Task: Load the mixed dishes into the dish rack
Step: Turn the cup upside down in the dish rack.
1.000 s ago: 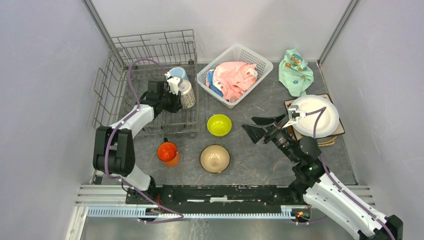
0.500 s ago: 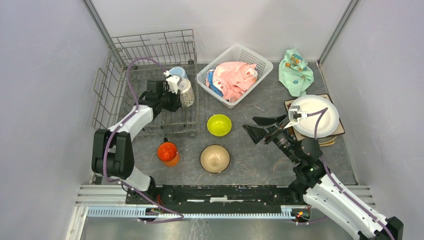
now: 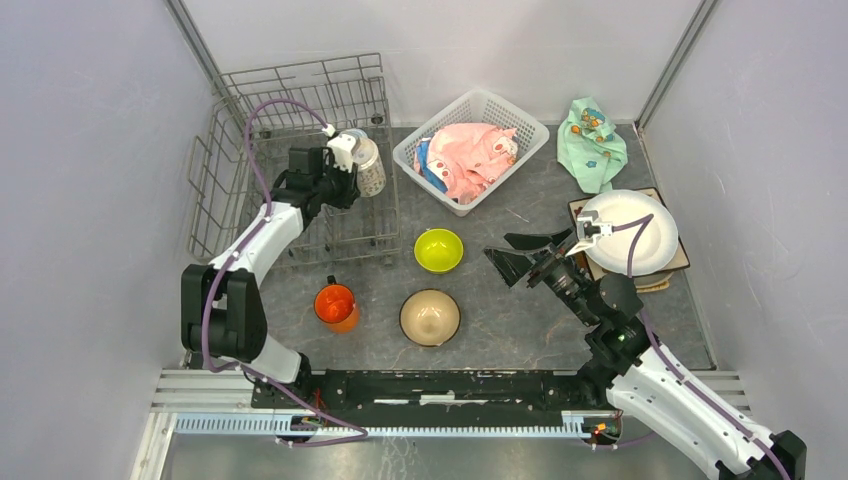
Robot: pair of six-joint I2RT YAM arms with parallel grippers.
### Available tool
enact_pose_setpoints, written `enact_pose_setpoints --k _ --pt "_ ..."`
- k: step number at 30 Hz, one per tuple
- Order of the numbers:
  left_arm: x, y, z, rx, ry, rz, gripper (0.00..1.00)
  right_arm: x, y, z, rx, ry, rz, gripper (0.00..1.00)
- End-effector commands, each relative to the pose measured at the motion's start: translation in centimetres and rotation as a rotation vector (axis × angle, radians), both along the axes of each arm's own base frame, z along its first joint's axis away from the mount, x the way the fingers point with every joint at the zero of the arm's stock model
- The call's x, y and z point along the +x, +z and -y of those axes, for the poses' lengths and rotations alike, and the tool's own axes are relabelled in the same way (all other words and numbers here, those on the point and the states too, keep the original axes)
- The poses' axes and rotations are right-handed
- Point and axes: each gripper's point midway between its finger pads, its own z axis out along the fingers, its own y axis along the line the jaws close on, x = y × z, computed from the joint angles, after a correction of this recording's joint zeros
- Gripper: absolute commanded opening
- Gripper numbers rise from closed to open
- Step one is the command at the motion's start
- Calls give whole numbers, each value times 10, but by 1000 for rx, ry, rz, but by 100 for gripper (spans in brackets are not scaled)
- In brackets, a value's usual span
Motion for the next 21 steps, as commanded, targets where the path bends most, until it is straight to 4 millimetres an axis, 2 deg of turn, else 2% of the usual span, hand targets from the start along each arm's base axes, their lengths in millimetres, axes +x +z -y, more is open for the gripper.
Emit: enact_pose_setpoints --k 1,9,17,21 --pt "46 117 -9 -29 58 401 2 2 8 3 11 -20 38 98" --pt "45 143 -18 -55 136 439 2 4 4 3 -1 -28 31 98" --pt "42 139 -19 -58 144 446 2 4 3 3 -3 -29 27 98" --pt "50 124 -18 -46 135 412 2 4 4 4 -2 -30 29 98"
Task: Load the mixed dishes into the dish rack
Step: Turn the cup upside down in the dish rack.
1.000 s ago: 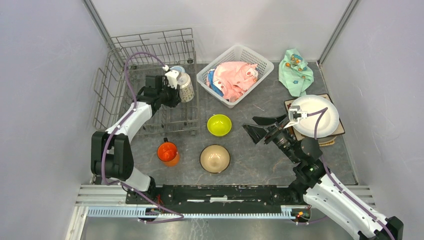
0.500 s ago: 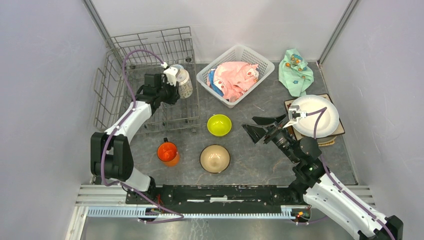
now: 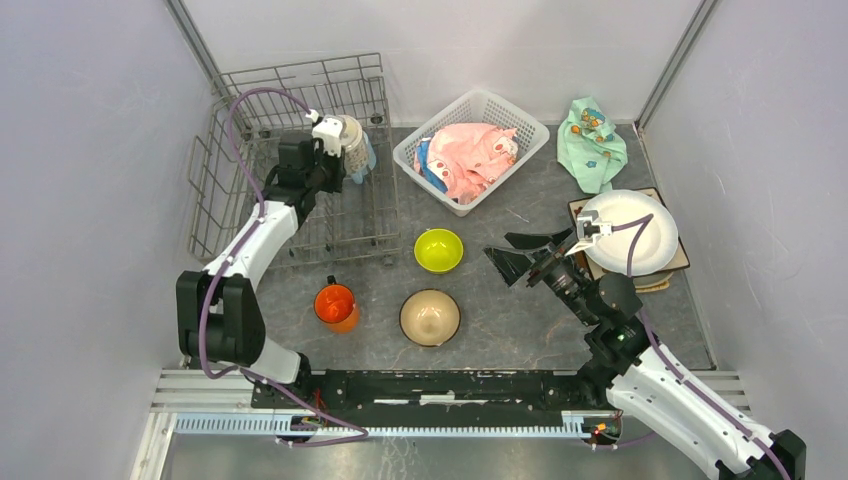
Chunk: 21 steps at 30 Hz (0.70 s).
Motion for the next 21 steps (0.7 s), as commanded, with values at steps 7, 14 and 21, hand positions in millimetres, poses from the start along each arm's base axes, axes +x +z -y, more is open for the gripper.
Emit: enact_pose_setpoints --k 7,14,21 --pt "17 69 23 -85 -103 220 2 3 4 4 -6 -28 30 98" --pt "7 46 30 -83 -149 130 2 4 2 3 -11 -26 24 98" --pt "8 16 24 -55 -122 52 2 2 2 4 -11 -23 27 98"
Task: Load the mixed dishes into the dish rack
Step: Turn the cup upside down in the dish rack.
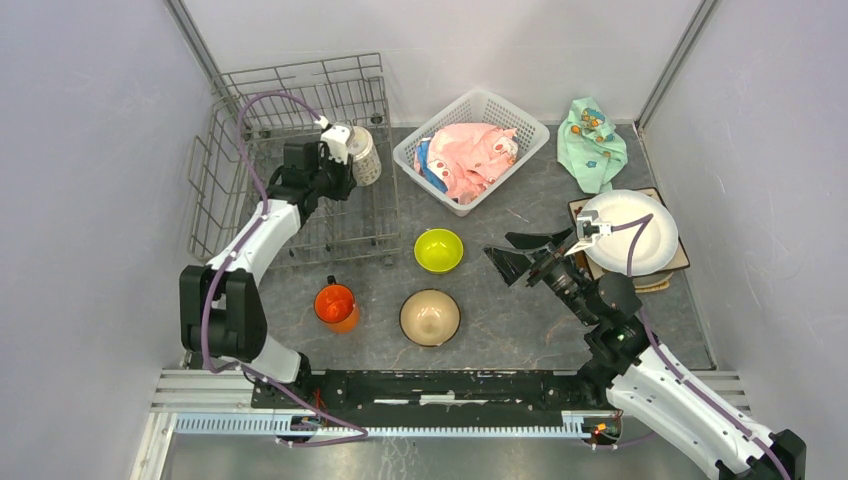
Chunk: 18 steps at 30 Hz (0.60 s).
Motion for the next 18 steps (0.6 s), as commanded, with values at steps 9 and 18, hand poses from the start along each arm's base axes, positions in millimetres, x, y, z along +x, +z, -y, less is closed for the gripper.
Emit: enact_pose_setpoints --k 9,18 --pt "14 2 9 -17 -42 27 2 1 6 6 -6 -28 34 98" --pt "11 -21 11 -23 -43 -35 8 1 8 5 -7 -23 35 98"
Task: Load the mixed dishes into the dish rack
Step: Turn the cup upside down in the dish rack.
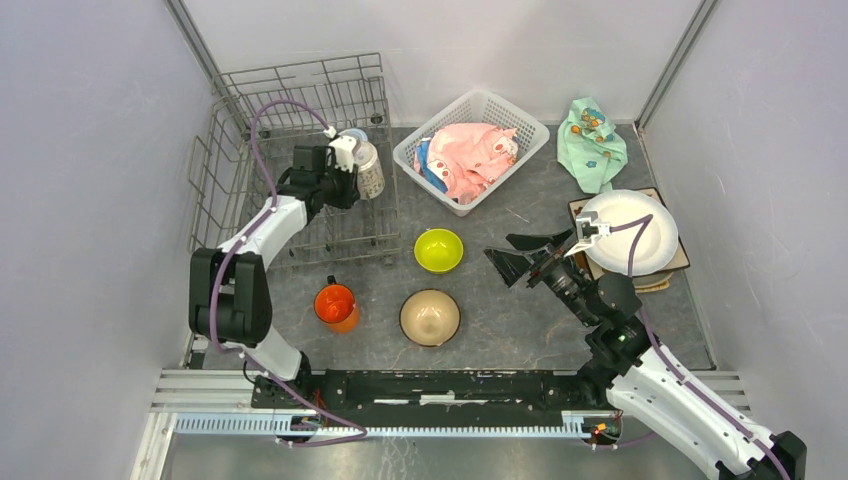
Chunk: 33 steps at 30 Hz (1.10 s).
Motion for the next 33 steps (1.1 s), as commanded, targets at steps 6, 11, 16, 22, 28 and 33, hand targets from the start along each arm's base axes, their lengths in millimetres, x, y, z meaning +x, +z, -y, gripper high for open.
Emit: enact_pose_setpoints --k 6,11,16,22,28,33 --pt "17 10 6 -16 -24 67 18 0 16 5 19 -21 50 98" --pt "18 0 7 -17 -25 35 25 -1 18 7 20 -26 57 98" --pt "18 -2 9 -23 -33 25 35 -2 22 10 14 -38 69 98" --pt "17 4 10 -29 -39 27 44 -3 20 12 10 -44 67 98" --pt "16 20 12 -47 -35 53 46 -3 16 12 4 -42 52 98" --pt "13 45 13 -62 -34 91 55 -1 4 13 -20 -52 22 98"
